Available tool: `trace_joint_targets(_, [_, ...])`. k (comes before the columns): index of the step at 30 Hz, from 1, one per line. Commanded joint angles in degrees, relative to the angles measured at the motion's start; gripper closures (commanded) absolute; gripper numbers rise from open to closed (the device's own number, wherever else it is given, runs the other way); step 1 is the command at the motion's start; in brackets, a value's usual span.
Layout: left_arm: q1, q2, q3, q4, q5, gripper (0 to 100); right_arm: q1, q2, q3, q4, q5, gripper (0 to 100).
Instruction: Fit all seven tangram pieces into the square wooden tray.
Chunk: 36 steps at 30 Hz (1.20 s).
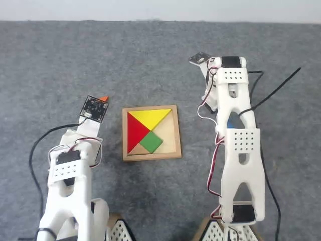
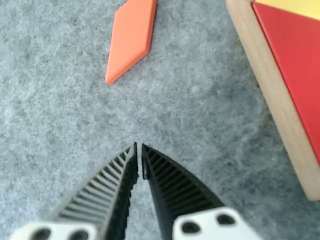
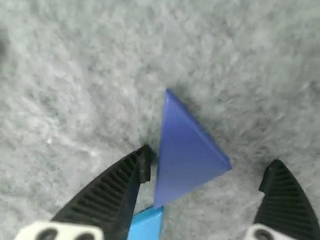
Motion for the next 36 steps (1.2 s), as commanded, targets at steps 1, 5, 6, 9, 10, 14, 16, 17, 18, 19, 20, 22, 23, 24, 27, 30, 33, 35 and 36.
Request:
trace_joint_targets(1, [-0.1, -1.9, -0.6, -1.2, -0.7, 99, 1.1, -2.5, 1.4, 1.9, 0.3, 64.5])
trace_joint_targets(5, [-0.1, -1.9, -0.6, -1.2, -0.7, 99, 1.1, -2.5, 1.4, 1.6, 3.5, 64.5])
trace_joint_targets(6, [-0.1, -1.9, -0.6, -1.2, -0.7, 99, 1.1, -2.5, 1.4, 1.6, 4.4, 64.5])
trace_joint_targets(9, [-0.1, -1.9, -0.6, -1.2, -0.7, 99, 1.1, -2.2, 1.4, 1.1, 6.5, 64.5])
trace_joint_targets(10, [-0.1, -1.9, -0.6, -1.2, -0.7, 99, 1.1, -2.1, 1.3, 1.0, 6.8, 64.6])
trace_joint_targets(14, [-0.2, -1.9, -0.6, -1.2, -0.7, 99, 1.1, -1.9, 1.3, 0.9, 6.9, 71.9])
trace_joint_targets(16, [-0.2, -1.9, -0.6, -1.2, -0.7, 99, 1.1, -1.9, 1.3, 0.9, 6.9, 74.9])
trace_joint_targets(17, [-0.2, -1.9, -0.6, -1.2, -0.7, 99, 1.1, -1.9, 1.3, 0.9, 6.9, 75.2])
trace_joint_targets(18, [-0.2, -1.9, -0.6, -1.2, -0.7, 99, 1.1, -1.9, 1.3, 0.9, 7.0, 75.2])
trace_joint_targets(19, [-0.2, -1.9, -0.6, -1.2, -0.7, 99, 1.1, -1.9, 1.3, 0.9, 7.2, 75.2])
trace_joint_targets(20, [-0.2, -1.9, -0.6, -1.2, -0.7, 99, 1.1, -1.9, 1.3, 1.1, 7.6, 75.2])
trace_joint_targets(22, [-0.2, -1.9, -0.6, -1.2, -0.7, 99, 1.0, -1.9, 1.3, 1.2, 8.5, 75.3])
trace_joint_targets(23, [-0.2, -1.9, -0.6, -1.2, -0.7, 99, 1.0, -1.9, 1.3, 1.2, 9.0, 75.3])
trace_joint_targets(24, [-0.2, -1.9, -0.6, -1.2, -0.7, 99, 1.0, -1.9, 1.3, 1.1, 10.0, 75.3])
trace_joint_targets(27, [-0.2, -1.9, -0.6, -1.2, -0.7, 99, 1.0, -1.7, 1.3, 0.9, 13.9, 75.3])
trace_joint_targets(30, [-0.1, -1.9, -0.6, -1.2, -0.7, 99, 0.5, -1.8, 1.3, 0.8, 16.6, 75.3])
trace_joint_targets(33, [-0.1, -1.9, -0.6, -1.2, -0.7, 99, -0.7, -2.2, 1.2, 0.8, 18.5, 75.3])
trace_joint_targets(35, [-0.1, -1.9, -0.6, -1.2, -0.7, 99, -1.5, -2.2, 1.1, 0.7, 18.8, 75.3])
trace_joint_targets(36, [-0.1, -1.9, -0.6, -1.2, -0.7, 99, -1.9, -2.1, 0.5, 0.5, 18.6, 75.3])
